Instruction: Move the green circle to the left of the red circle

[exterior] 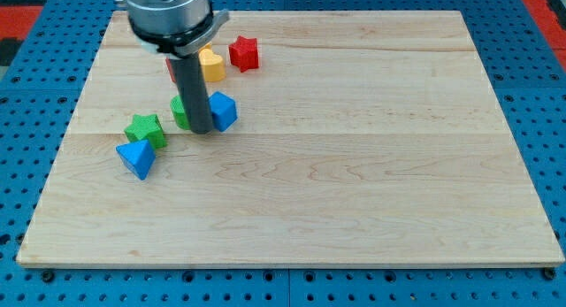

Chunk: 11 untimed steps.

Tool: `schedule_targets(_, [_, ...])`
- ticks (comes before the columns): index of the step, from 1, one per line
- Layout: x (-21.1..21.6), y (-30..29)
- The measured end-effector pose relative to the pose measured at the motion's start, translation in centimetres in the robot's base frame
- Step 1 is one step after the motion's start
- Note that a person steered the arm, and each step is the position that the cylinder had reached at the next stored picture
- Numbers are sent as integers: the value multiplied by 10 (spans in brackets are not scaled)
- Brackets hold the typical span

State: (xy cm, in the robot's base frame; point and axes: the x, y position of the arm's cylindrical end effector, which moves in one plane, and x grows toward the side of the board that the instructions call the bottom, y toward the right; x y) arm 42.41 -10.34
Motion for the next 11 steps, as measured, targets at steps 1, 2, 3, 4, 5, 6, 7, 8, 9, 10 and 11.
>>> schedule_targets(1, [-9,46])
schedule_targets(2, [-40,75])
schedule_targets(3, [-32,86])
schedule_targets(4, [21,84])
schedule_targets(5, [33,56])
schedule_targets(6, [28,22])
schedule_targets(7, [12,8])
schedule_targets(8, [8,-14])
schedule_targets(9, [-11,-19])
schedule_targets(10, [-29,-26])
schedule_targets(11, [-26,-56])
